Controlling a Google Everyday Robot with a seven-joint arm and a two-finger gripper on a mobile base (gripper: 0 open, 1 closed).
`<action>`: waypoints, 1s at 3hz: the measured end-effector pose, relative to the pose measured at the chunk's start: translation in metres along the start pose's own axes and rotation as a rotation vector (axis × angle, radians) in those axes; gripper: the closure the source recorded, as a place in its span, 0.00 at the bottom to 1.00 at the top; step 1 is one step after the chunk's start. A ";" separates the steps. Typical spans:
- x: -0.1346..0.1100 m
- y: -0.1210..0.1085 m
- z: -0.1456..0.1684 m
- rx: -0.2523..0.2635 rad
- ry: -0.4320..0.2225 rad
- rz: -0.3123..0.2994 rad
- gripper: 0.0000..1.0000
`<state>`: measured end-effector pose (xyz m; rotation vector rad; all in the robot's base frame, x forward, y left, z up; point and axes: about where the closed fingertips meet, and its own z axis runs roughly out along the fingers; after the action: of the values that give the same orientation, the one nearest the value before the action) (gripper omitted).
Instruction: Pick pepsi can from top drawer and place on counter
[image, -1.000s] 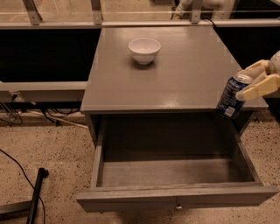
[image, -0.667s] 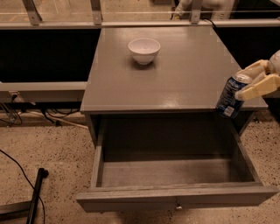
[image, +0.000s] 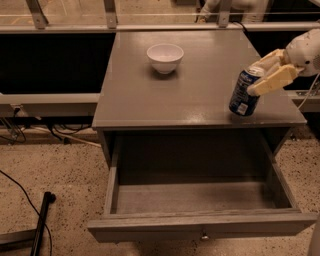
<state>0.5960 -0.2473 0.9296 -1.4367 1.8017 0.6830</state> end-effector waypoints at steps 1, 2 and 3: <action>-0.011 -0.029 0.022 0.038 0.123 -0.006 1.00; -0.011 -0.050 0.023 0.091 0.207 -0.043 1.00; -0.005 -0.061 0.017 0.117 0.190 -0.081 1.00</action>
Offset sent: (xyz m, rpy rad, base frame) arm 0.0748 -0.0051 0.0054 -0.3484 -0.1165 -0.0558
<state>0.6591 -0.2457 0.9250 -1.5288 1.8821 0.4035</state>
